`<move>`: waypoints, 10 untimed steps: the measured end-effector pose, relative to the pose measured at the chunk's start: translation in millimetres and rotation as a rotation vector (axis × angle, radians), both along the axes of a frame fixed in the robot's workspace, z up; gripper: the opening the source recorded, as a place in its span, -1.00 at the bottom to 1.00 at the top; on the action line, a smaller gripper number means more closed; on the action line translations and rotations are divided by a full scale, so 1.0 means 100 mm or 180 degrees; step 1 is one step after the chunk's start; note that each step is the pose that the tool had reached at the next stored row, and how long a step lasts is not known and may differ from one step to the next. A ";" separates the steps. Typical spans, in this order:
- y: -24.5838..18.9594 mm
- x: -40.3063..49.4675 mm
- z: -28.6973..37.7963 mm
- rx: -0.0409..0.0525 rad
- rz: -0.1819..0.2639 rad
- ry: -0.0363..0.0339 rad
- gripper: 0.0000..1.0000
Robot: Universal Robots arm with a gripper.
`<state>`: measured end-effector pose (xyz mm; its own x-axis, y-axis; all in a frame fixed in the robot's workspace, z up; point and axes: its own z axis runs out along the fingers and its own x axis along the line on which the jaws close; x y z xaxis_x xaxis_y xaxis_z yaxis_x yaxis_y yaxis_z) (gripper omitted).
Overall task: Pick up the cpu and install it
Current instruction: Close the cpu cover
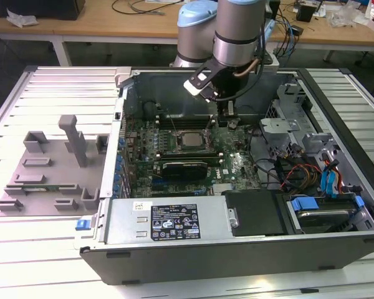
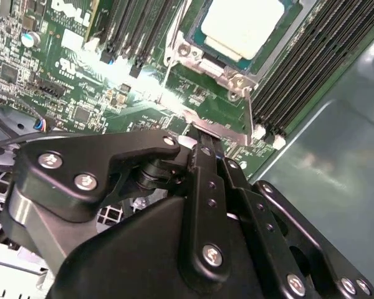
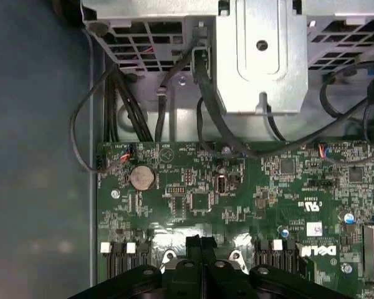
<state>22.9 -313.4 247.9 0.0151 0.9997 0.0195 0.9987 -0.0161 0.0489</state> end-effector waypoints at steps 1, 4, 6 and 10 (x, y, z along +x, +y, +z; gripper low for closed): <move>0.004 -0.034 0.000 0.0000 -0.0001 -0.0010 -0.79; 0.015 -0.204 0.000 0.0000 -0.0001 -0.0049 -0.79; 0.023 -0.344 -0.001 0.0001 0.0000 -0.0069 -0.79; 0.026 -0.445 -0.011 0.0003 0.0000 0.0116 -0.79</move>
